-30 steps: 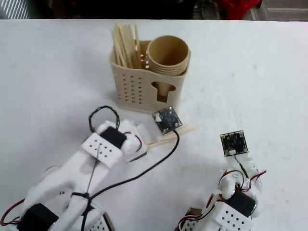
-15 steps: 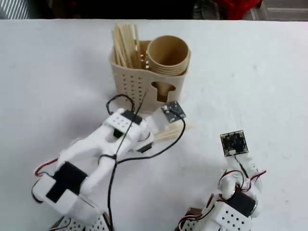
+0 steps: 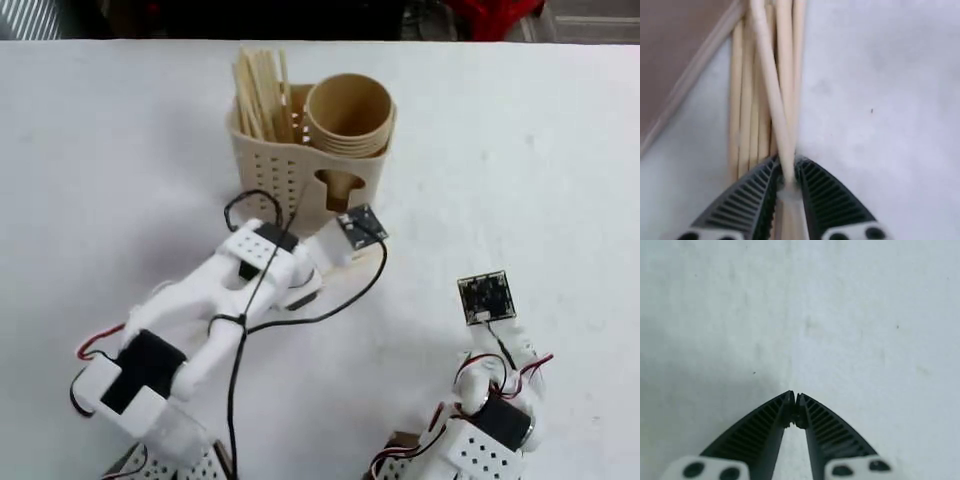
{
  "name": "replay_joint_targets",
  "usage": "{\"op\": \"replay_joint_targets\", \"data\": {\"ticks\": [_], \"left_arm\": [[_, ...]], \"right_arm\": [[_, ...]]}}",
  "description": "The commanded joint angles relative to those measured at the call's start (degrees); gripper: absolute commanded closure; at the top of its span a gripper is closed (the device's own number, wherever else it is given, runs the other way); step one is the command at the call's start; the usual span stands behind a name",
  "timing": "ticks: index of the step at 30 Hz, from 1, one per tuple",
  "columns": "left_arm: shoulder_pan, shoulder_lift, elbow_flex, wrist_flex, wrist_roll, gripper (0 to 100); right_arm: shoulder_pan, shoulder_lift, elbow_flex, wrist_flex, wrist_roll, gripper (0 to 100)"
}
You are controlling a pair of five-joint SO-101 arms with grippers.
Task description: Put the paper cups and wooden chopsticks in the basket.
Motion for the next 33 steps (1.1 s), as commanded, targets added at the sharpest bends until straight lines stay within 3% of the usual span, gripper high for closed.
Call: {"op": "replay_joint_targets", "data": {"ticks": [1, 13, 19, 22, 28, 33], "left_arm": [[-0.84, -1.45, -5.01, 5.01, -0.62, 98], [-0.92, -21.49, -18.02, 24.88, -2.46, 98], [-0.66, -27.21, -23.56, 30.68, -2.55, 98], [-0.92, -26.86, -18.90, 28.48, -2.64, 98], [-1.45, -21.67, -0.62, 12.13, -2.64, 98], [-3.21, -16.22, 5.80, 2.37, -4.92, 98]], "right_arm": [[0.04, -0.48, 0.53, -0.84, 0.18, 98.1], [0.04, -0.40, 0.53, -0.84, 0.18, 98.1], [0.04, -0.40, 0.53, -0.84, 0.18, 98.1], [0.04, -0.40, 0.53, -0.84, 0.18, 98.1], [0.04, -0.31, 0.53, -0.84, 0.18, 98.1], [0.04, -0.31, 0.53, -0.84, 0.18, 98.1]]}}
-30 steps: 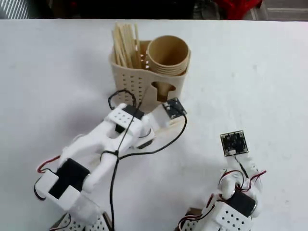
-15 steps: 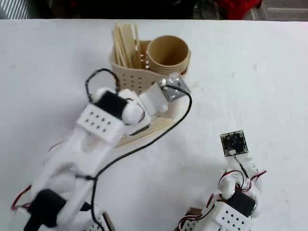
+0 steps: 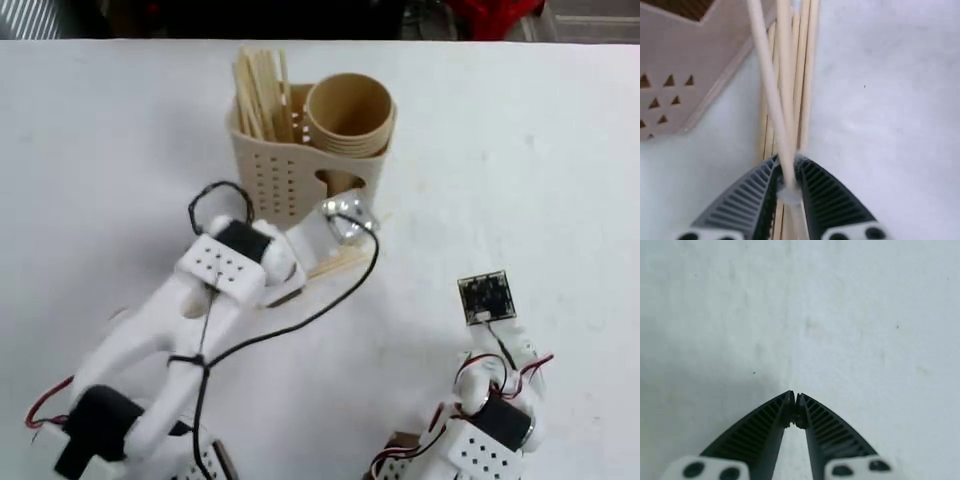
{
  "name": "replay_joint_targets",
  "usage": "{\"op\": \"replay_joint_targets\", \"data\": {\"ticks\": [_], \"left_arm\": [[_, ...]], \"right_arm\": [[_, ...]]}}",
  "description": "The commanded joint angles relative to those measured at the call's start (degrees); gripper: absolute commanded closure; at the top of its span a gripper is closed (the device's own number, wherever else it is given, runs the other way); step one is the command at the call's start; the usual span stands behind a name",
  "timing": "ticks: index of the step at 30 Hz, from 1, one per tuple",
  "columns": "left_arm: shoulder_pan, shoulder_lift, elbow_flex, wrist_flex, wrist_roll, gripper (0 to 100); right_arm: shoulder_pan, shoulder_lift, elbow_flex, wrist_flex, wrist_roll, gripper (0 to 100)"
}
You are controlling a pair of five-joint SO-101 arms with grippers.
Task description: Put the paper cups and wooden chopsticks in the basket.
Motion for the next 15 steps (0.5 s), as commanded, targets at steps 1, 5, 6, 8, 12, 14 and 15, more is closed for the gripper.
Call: {"op": "replay_joint_targets", "data": {"ticks": [1, 5, 6, 8, 12, 14, 15], "left_arm": [[-2.07, 3.91, 3.08, -7.74, -2.64, 98], [-2.42, 8.48, 3.25, -9.49, -2.73, 98], [-2.42, 9.71, 3.25, -10.11, -2.55, 98], [-2.42, 12.26, 3.16, -10.73, -2.55, 98], [-2.42, 13.93, 2.73, -10.55, -2.55, 98], [-2.42, 13.58, 2.73, -10.55, -2.55, 98], [-2.42, 13.49, 2.73, -10.55, -2.55, 98]], "right_arm": [[0.04, -0.31, 0.53, -0.84, 0.18, 98.1], [0.04, -0.31, 0.53, -0.84, 0.18, 98.1], [0.04, -0.31, 0.53, -0.84, 0.18, 98.1], [0.04, -0.31, 0.53, -0.84, 0.18, 98.1], [0.04, -0.31, 0.53, -0.84, 0.18, 98.1], [0.04, -0.31, 0.53, -0.84, 0.18, 98.1], [0.04, -0.31, 0.53, -0.84, 0.18, 98.1]]}}
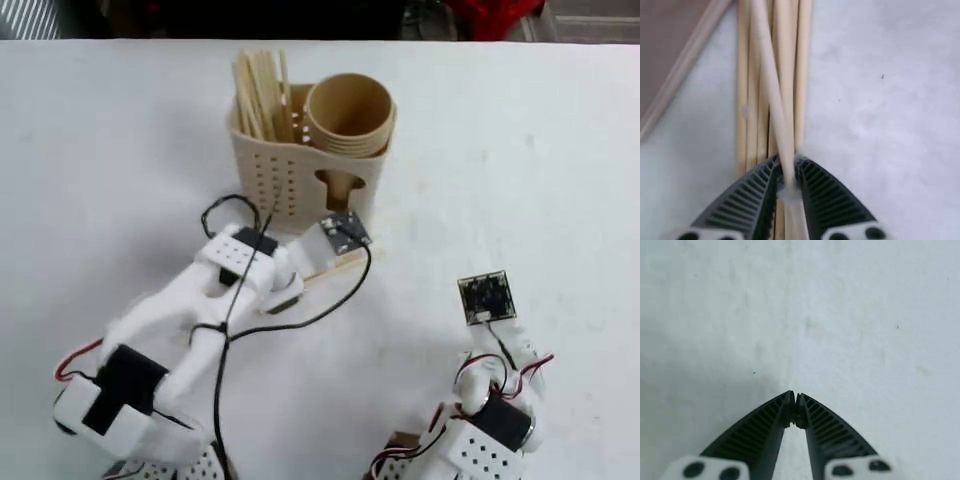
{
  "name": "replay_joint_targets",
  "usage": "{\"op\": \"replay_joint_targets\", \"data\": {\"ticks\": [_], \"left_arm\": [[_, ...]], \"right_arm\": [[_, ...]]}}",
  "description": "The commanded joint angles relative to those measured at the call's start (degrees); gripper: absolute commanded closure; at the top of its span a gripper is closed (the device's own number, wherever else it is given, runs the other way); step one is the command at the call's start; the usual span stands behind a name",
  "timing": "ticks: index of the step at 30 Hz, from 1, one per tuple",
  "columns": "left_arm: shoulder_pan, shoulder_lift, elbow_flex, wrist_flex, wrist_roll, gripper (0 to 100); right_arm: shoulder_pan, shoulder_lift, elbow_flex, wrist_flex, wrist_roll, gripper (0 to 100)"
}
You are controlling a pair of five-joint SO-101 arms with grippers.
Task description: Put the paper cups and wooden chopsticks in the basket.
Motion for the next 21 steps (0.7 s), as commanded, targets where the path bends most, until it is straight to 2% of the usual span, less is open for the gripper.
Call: {"op": "replay_joint_targets", "data": {"ticks": [1, 4, 8, 13, 18, 21], "left_arm": [[-0.66, -0.22, -0.35, -0.70, -0.35, 98], [-0.66, -0.22, -0.26, -0.70, -0.35, 97], [-0.66, -0.31, 0.09, -0.70, -0.26, 91], [-0.66, -0.31, 0.09, -0.70, -0.26, 91], [-0.66, -0.31, 0.09, -0.79, -0.44, 98], [-0.66, -0.40, -0.18, -0.44, -0.62, 98]], "right_arm": [[0.04, -0.31, 0.53, -0.84, 0.18, 98.1], [0.04, -0.31, 0.53, -0.84, 0.18, 98.1], [0.04, -0.31, 0.53, -0.84, 0.18, 98.1], [0.04, -0.31, 0.53, -0.84, 0.18, 98.1], [0.04, -0.31, 0.53, -0.84, 0.18, 98.1], [0.04, -0.31, 0.53, -0.84, 0.18, 98.1]]}}
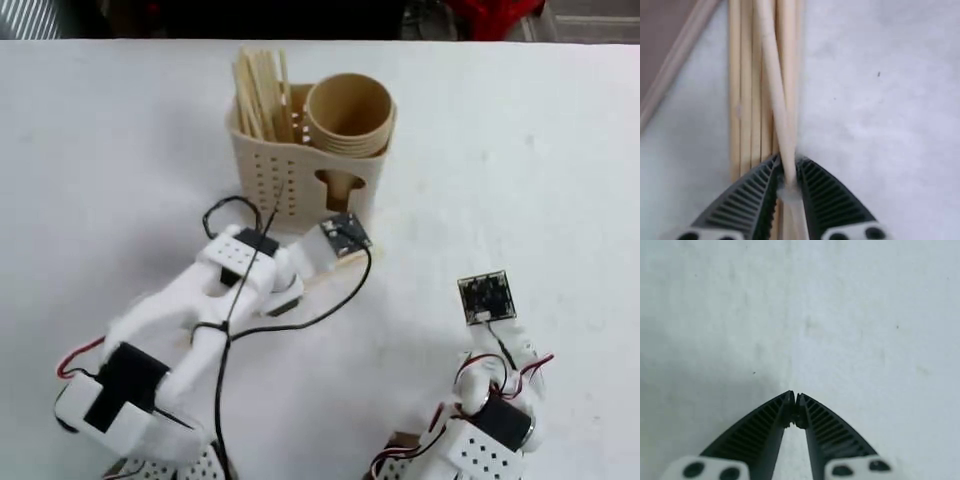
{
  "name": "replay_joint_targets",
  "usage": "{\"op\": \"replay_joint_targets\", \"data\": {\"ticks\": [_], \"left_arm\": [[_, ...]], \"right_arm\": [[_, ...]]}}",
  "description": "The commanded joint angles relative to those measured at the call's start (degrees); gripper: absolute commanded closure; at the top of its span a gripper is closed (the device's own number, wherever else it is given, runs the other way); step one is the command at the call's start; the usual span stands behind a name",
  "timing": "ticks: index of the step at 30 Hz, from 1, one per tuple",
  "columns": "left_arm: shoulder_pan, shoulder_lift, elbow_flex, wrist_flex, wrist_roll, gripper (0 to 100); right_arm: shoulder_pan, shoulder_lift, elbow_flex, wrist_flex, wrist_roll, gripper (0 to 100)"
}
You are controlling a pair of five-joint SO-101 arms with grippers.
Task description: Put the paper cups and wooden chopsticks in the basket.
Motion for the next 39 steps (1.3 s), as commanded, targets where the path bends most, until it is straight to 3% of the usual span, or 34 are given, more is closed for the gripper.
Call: {"op": "replay_joint_targets", "data": {"ticks": [1, 5, 19, 25, 29, 39], "left_arm": [[-0.66, -0.57, -0.44, -0.35, -0.70, 98], [-0.48, -1.98, -2.11, 1.93, -0.70, 98], [-0.66, -31.25, -21.89, 28.66, -0.70, 98], [-0.22, -37.14, -26.73, 33.05, -0.53, 98], [-0.22, -34.95, -18.11, 29.36, -0.79, 98], [-0.66, -28.62, 11.96, 3.87, -4.31, 98]], "right_arm": [[0.04, -0.31, 0.53, -0.84, 0.18, 98.1], [0.04, -0.31, 0.53, -0.84, 0.18, 98.1], [0.04, -0.31, 0.53, -0.84, 0.18, 98.1], [0.04, -0.31, 0.53, -0.84, 0.18, 98.1], [0.04, -0.31, 0.53, -0.84, 0.18, 98.1], [0.04, -0.22, 0.53, -0.84, 0.18, 98.1]]}}
